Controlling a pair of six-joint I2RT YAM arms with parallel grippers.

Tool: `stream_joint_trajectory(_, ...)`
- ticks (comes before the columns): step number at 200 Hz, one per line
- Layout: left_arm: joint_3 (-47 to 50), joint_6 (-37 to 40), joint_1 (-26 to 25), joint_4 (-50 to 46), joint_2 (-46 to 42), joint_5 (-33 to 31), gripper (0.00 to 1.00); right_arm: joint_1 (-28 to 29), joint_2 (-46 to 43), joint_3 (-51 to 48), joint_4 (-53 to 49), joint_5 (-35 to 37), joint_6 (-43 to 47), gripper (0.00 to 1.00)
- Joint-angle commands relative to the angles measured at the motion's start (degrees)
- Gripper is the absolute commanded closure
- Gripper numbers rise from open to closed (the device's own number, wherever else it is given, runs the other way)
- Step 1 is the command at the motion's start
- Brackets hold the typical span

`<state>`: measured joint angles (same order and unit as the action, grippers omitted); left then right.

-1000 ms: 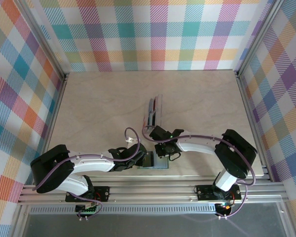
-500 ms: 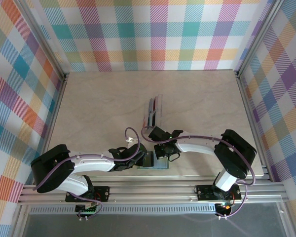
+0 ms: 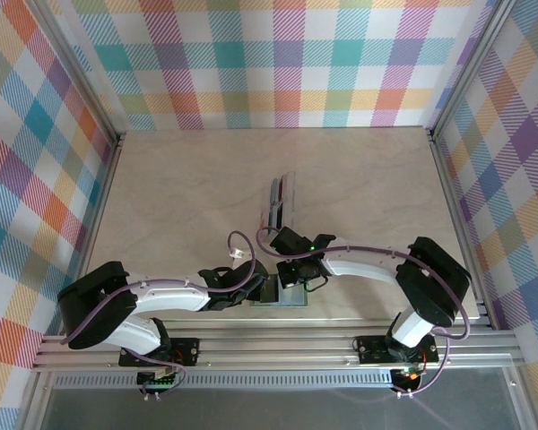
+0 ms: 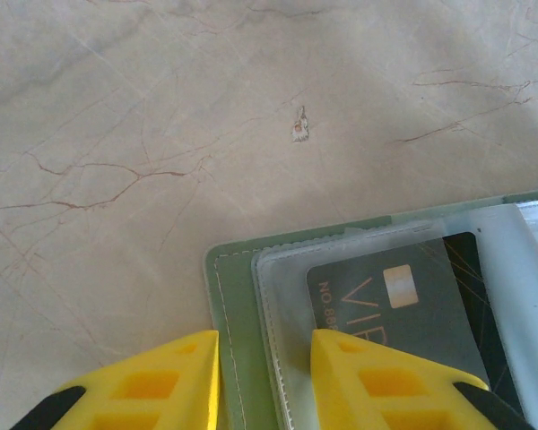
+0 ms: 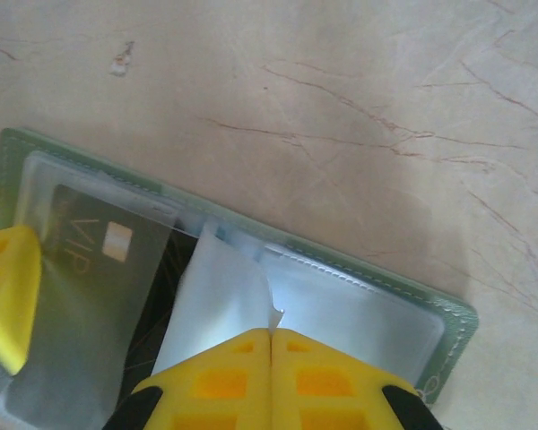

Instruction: Put the credit cards into the card holder

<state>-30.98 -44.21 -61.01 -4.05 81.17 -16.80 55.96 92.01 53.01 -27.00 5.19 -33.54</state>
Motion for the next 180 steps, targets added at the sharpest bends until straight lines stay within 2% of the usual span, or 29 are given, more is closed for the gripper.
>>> stream_joint_trajectory(1,1.63,-0.44,-0.69,-3.69,3.01,1.77,0.69,0.44,-2.43,1.51,1.13,-3.28,0.91,1.0)
stream_joint_trajectory(80,2.15,-1.09,-0.69,-3.75,1.6,1.86,0.69,0.23,1.6,5.13,5.25,-11.29,0.65,1.0)
stream_joint_trajectory(131,3.02,-1.49,-0.69,-6.37,-3.03,0.23,0.66,-0.25,3.71,4.91,7.8,-14.23,0.04,0.81)
stream_joint_trajectory(180,3.5,-1.76,-0.69,-7.37,-4.81,-0.24,0.63,-0.53,3.62,4.6,8.14,-14.93,0.13,0.69)
